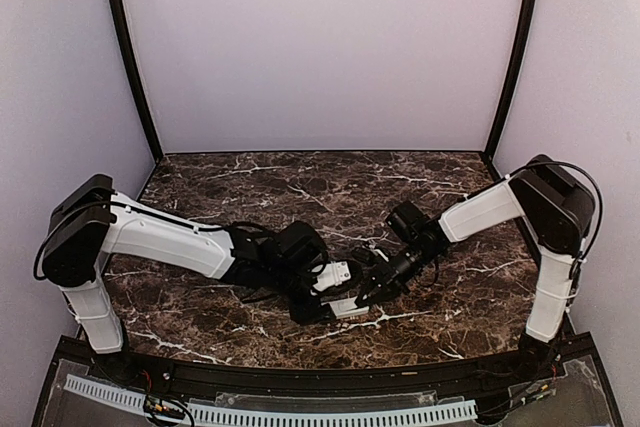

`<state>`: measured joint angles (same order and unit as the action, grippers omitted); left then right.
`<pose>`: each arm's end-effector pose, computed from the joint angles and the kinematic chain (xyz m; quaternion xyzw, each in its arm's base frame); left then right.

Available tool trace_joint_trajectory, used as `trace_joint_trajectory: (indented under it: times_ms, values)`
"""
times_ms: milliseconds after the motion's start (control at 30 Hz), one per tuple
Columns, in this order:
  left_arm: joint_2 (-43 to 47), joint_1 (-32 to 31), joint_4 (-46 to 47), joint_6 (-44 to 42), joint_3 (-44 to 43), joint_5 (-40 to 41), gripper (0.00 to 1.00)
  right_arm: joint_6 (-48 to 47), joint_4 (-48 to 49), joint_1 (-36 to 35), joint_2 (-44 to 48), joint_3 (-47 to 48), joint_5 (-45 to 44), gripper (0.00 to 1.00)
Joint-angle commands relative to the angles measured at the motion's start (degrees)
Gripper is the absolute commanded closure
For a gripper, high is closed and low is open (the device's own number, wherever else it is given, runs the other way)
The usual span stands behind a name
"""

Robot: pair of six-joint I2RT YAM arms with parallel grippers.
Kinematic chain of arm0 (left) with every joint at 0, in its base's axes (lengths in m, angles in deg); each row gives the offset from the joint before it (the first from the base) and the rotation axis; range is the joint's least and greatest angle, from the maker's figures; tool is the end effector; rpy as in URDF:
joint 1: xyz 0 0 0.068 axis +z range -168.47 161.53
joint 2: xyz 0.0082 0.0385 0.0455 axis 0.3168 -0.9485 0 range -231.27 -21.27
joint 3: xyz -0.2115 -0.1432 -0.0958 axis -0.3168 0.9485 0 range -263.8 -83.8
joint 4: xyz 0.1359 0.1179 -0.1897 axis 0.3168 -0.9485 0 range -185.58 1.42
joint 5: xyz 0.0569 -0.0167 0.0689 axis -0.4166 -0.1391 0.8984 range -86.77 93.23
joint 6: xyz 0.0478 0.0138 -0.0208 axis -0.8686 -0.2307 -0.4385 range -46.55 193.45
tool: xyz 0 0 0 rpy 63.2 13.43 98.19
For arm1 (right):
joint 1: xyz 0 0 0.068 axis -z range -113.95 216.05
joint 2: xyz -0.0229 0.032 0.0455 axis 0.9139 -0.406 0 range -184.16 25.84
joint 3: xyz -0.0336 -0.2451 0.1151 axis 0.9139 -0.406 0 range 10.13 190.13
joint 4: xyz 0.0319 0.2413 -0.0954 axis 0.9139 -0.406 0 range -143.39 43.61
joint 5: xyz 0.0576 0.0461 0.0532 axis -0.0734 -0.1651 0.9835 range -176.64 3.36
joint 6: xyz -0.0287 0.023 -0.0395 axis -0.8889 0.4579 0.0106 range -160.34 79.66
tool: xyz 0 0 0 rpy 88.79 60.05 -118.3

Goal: Load the batteries into the remote control
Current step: Load the battery cover onto the remote control without the battery cover.

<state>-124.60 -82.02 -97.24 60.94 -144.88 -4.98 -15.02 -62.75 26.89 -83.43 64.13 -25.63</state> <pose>0.1608 -0.3348 0.1653 0.5979 0.7257 -0.2046 0.2721 0.2320 0.2292 0.1089 0.1829 -0.8346 -0.4972 0.1511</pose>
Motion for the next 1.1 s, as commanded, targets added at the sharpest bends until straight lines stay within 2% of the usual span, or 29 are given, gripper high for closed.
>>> trace_joint_trajectory:
  times_ms: [0,567,1067]
  values:
    - [-2.09,-0.17,1.4,-1.09,-2.12,-2.12,0.39,-1.21,-1.8,0.26,-2.19,1.29,-2.57,1.0]
    - [-7.65,-0.44,7.81,-0.97,-5.76,-3.92,0.58,-0.88,-1.56,0.22,-3.49,2.6,-2.48,1.0]
    - [-8.92,-1.04,7.73,-2.02,-6.34,-5.15,0.83,-0.89,-1.3,0.24,-3.5,2.81,-2.82,1.0]
